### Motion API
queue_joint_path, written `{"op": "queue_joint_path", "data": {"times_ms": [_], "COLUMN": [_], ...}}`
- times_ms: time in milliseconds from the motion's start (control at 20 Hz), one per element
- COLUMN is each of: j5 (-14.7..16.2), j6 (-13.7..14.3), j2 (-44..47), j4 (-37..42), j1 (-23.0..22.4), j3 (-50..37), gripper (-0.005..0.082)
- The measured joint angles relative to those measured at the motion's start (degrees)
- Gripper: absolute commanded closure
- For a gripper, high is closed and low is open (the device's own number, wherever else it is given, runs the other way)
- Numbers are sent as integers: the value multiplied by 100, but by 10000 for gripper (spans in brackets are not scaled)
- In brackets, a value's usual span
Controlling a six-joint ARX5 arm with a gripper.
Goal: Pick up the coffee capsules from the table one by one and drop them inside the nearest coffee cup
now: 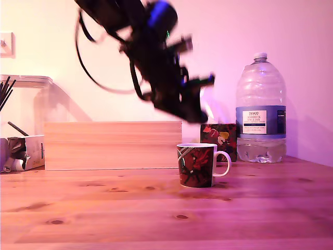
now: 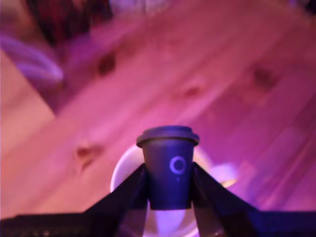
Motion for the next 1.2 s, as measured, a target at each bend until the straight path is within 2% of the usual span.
{"op": "queue_joint_path", "data": {"times_ms": [400, 450, 500, 550, 600, 650, 1000, 1100, 1200], "j5": [35, 35, 35, 33, 31, 33, -9, -26, -127], "j6": [0, 0, 0, 0, 0, 0, 0, 0, 0], "j2": [105, 105, 105, 105, 105, 105, 105, 105, 105], "j4": [-203, -205, -205, -195, -136, -26, 144, 144, 146], "j1": [15, 15, 15, 15, 15, 15, 15, 15, 15], "j3": [37, 37, 37, 37, 37, 37, 37, 37, 37], "gripper": [731, 662, 519, 319, 187, 138, 163, 271, 511]}}
